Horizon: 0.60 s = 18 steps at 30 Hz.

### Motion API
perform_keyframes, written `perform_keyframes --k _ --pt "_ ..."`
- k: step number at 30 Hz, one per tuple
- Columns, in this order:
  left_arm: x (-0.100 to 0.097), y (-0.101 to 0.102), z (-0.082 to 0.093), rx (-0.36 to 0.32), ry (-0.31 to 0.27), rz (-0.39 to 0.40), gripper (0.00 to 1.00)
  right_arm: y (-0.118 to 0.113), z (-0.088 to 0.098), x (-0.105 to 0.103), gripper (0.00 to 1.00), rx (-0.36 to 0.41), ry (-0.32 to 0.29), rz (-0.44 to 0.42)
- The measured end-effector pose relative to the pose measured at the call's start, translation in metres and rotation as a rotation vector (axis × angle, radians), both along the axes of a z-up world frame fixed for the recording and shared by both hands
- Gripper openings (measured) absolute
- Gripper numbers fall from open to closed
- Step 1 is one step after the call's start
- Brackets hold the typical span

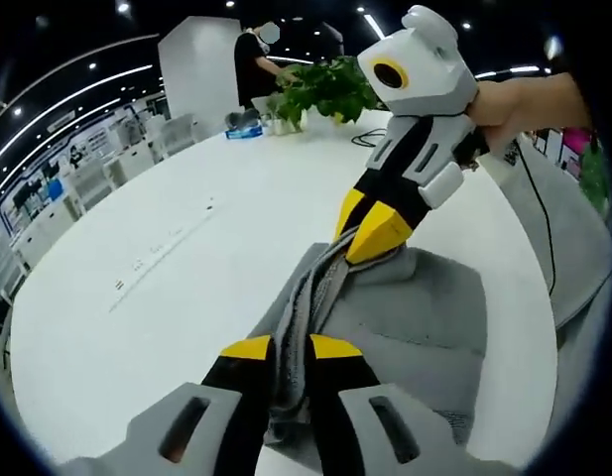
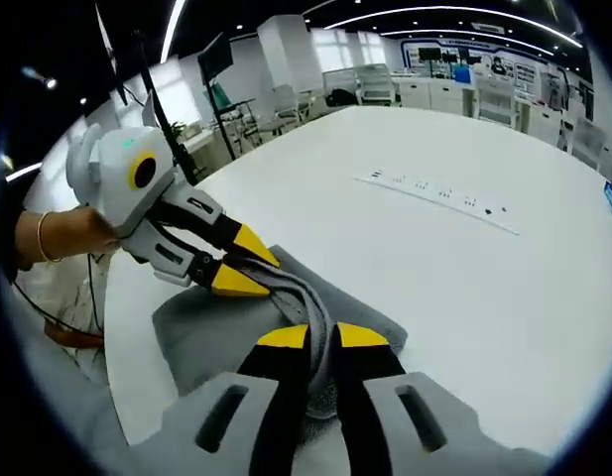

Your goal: Fold the towel on the table until its edges align and the towel forms a compact rectangular stack.

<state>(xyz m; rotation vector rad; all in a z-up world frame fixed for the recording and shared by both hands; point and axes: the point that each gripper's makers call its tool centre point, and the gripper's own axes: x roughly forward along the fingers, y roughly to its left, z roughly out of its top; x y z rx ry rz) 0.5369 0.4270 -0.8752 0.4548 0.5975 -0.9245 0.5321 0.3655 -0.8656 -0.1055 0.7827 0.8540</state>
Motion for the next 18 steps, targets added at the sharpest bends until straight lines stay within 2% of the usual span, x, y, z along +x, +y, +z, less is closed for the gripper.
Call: perform_keyframes --k 3,7,12,15,18 --pt "0.003 0.002 0.002 -0.008 -0.015 0.011 0.18 -0.002 0.001 0.004 0.09 0.012 -0.004 -0.031" --pt "0.011 0.013 0.006 -0.041 -0.021 0.072 0.22 -0.005 0.011 0.009 0.11 0.046 -0.042 -0.046" --pt "0.016 0.027 0.007 -0.101 0.017 0.158 0.26 -0.010 0.016 0.012 0.26 0.069 -0.044 -0.078" --pt "0.012 0.036 0.012 -0.162 0.029 0.204 0.27 -0.012 0.015 0.008 0.28 0.063 -0.041 -0.073" --pt "0.009 0.045 0.010 -0.169 0.041 0.232 0.29 -0.016 0.009 0.006 0.29 0.049 -0.033 -0.079"
